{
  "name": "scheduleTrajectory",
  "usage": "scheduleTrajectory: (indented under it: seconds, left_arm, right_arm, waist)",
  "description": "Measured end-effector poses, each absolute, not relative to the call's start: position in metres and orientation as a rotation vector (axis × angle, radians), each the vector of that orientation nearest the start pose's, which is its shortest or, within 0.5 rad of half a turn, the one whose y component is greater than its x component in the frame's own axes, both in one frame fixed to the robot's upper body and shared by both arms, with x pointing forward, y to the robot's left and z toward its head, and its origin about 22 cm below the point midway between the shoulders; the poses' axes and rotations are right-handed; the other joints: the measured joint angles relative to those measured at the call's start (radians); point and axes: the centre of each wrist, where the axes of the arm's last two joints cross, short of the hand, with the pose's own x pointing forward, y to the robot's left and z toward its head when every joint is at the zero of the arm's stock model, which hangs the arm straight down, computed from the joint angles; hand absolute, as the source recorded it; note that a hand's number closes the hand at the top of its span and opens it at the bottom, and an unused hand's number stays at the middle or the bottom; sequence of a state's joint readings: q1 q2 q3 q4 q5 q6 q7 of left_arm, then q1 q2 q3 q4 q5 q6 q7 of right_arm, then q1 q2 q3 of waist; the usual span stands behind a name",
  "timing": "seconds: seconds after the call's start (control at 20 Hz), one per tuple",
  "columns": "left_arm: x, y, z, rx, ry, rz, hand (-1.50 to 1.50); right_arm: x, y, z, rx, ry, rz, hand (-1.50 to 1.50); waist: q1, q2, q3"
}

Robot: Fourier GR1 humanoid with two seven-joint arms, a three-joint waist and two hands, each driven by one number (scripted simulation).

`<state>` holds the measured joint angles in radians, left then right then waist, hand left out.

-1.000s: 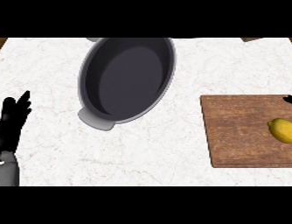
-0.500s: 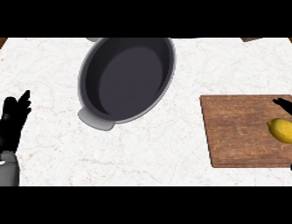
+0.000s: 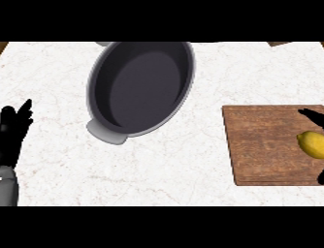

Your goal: Pick the lemon from the cutting board and place it in the pot

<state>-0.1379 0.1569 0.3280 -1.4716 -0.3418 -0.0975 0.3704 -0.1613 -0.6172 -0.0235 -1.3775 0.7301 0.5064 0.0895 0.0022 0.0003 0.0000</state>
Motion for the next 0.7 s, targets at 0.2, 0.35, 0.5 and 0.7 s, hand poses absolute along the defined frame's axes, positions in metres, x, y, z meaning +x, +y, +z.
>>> scheduleTrajectory:
  seconds: [0.2,0.35,0.5,0.7]
  left_arm:
    - [0.264,0.332,0.032,0.522,-1.158,-0.106,0.00]
    - [0.265,0.332,0.030,0.527,-1.161,-0.104,0.00]
    - [0.263,0.330,0.030,0.527,-1.159,-0.104,0.00]
    - [0.265,0.328,0.031,0.529,-1.160,-0.105,0.00]
  right_arm:
    - [0.282,-0.380,0.061,-0.717,-0.873,1.173,-1.50]
    - [0.285,-0.378,0.053,-0.715,-0.871,1.178,-1.50]
    - [0.286,-0.381,0.049,-0.705,-0.861,1.173,1.50]
    - [0.288,-0.382,0.046,-0.696,-0.894,1.180,1.50]
  waist:
    - [0.000,0.000,0.000]
    - [0.000,0.000,0.000]
    - [0.000,0.000,0.000]
    - [-0.001,-0.002,-0.004]
